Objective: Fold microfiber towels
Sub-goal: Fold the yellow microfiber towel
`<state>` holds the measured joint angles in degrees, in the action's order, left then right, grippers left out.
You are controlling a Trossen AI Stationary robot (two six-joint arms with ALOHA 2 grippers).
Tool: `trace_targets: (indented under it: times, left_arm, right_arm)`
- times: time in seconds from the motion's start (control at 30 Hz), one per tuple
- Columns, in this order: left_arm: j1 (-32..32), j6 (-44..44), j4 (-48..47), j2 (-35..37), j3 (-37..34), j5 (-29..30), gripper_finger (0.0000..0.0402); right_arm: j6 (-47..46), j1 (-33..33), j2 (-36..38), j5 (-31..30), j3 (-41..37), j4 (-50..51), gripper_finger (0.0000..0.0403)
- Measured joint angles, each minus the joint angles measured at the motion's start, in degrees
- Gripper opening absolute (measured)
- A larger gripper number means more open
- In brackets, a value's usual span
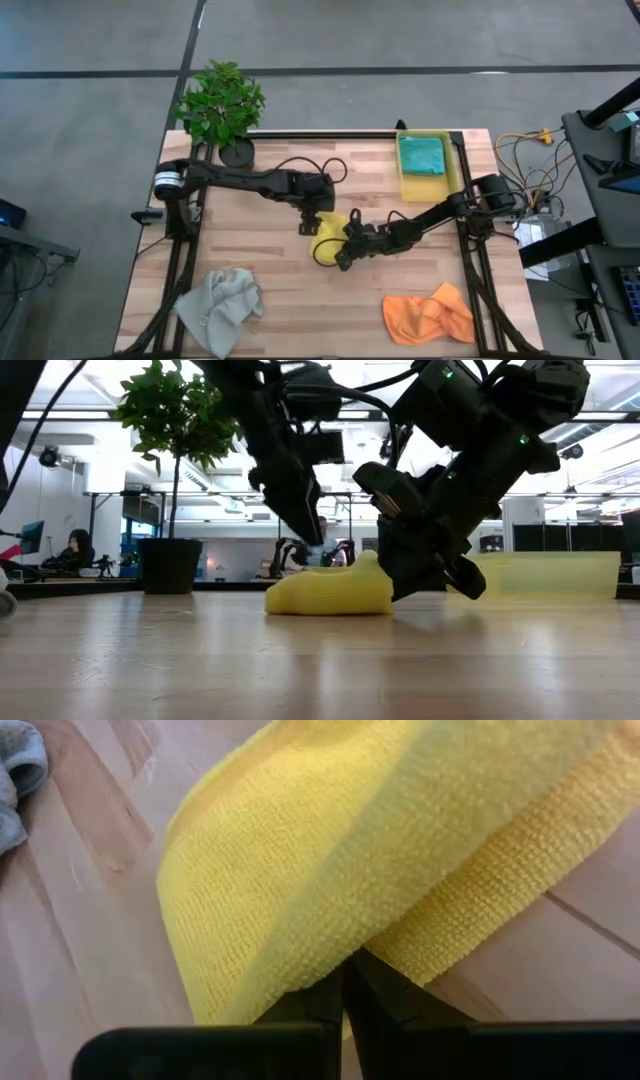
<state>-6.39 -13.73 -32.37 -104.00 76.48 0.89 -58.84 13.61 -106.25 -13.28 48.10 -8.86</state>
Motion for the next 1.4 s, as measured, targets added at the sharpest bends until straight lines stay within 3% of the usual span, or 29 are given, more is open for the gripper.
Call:
trace_targets:
  times: [0.2,0.53,0.7,0.83,1.0,1.17,1.3,1.4]
  left_arm:
    - [0.3,1.4,-0.4,1.8,-1.1,-1.0,0.02]
    - [0.7,2.2,-0.6,2.0,-1.7,-6.1,0.0015]
    - [1.3,3.2,1.9,2.0,-2.4,-9.2,0.0004]
    - [1.6,3.1,9.0,3.5,-7.2,-11.1,0.0001]
    - [1.6,3.0,25.6,10.1,-18.5,-12.3,0.0]
    - [2.9,5.2,45.9,15.8,-30.4,-14.1,0.0]
    - [5.0,8.1,51.4,15.8,-34.6,-14.0,0.0]
    - [6.3,8.9,52.1,14.4,-34.6,-12.9,0.0]
  right_arm:
    - [0.7,0.1,3.9,-1.6,0.1,6.9,0.0008]
    - [4.0,0.7,12.5,-4.6,0.4,18.4,0.0009]
    - [20.2,3.4,16.9,-11.6,0.4,12.4,0.0009]
    - [28.9,2.4,16.2,-6.5,0.3,8.7,0.0023]
    - [32.0,0.6,13.2,0.8,0.2,5.4,0.0086]
    - [33.7,-1.0,10.1,-2.3,0.2,2.8,0.0187]
    - [38.0,-1.4,9.1,-5.4,0.2,2.0,0.026]
    - [39.1,-2.0,8.4,-3.5,-0.1,3.1,0.0297]
